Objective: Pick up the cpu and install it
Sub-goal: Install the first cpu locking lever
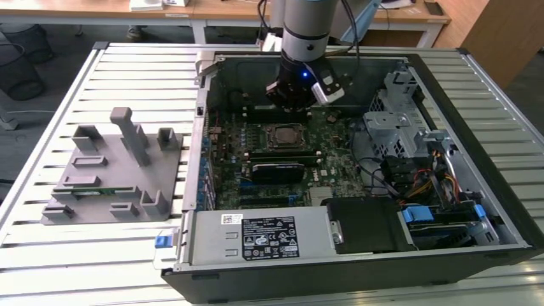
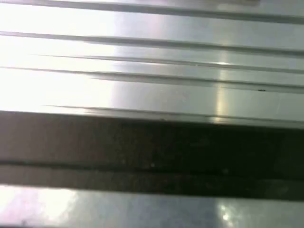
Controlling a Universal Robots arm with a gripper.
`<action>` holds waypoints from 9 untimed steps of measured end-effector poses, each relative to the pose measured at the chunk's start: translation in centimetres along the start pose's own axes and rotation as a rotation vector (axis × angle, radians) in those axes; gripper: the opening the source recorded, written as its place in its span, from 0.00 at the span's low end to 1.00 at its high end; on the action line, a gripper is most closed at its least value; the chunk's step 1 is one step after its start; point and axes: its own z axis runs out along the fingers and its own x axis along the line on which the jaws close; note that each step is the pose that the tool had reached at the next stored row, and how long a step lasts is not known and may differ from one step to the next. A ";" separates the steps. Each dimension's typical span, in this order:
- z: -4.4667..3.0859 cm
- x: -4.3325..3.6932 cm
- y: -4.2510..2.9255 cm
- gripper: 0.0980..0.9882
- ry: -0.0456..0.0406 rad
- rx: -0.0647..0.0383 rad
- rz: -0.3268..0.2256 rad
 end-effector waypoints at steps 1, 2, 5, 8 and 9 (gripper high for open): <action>0.00 0.00 -0.08 0.01 -0.0001 0.000 0.000; -0.02 0.01 -0.24 0.01 0.0000 0.000 0.000; -0.06 0.03 -0.63 0.01 0.0000 0.000 0.000; -0.08 0.04 -0.85 0.01 0.0001 0.000 0.000; -0.09 0.05 -0.92 0.01 0.0001 0.000 0.000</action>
